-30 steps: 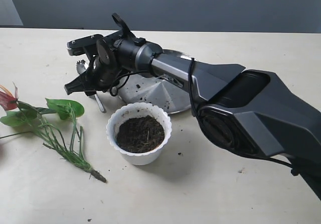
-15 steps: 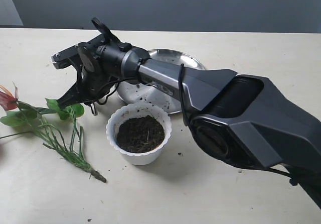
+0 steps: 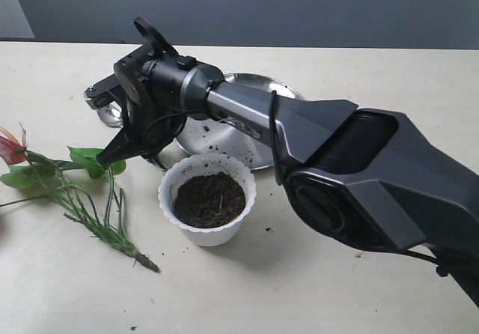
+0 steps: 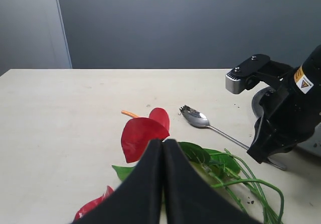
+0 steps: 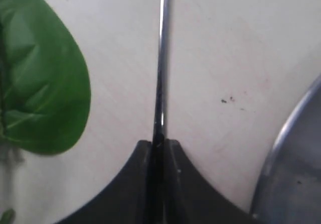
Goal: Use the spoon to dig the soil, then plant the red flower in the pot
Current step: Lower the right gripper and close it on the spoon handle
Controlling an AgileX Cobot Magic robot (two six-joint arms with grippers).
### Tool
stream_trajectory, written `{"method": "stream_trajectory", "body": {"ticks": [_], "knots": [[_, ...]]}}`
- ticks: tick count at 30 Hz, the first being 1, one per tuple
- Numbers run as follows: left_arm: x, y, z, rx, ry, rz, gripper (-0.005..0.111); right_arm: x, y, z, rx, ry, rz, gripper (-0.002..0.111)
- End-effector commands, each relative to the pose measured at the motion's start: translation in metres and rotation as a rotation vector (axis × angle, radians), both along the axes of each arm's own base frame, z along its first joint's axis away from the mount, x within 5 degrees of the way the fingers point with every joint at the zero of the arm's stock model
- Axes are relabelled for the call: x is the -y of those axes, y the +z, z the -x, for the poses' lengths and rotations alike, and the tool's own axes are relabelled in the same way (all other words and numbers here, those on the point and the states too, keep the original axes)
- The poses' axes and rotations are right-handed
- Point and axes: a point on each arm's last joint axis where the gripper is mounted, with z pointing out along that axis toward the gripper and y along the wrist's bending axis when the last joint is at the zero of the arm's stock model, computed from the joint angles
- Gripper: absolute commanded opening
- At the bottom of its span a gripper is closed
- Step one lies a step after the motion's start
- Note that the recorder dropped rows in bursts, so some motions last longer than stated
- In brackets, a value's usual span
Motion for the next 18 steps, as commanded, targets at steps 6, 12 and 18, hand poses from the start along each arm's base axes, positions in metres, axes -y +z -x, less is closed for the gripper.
{"method": "stream_trajectory", "body": {"ticks": [6, 12, 18], "knots": [[0.000, -0.001, 0.000, 0.006, -0.008, -0.001, 0.001, 0.007, 0.005, 0.002, -0.043, 0.005, 0.083, -0.001], [0.000, -0.001, 0.000, 0.006, -0.008, -0.001, 0.001, 0.008, 0.015, 0.003, -0.052, 0.022, 0.104, -0.001], [0.000, -0.001, 0.000, 0.006, -0.008, -0.001, 0.001, 0.008, 0.015, 0.003, -0.052, 0.024, 0.097, -0.001]]}}
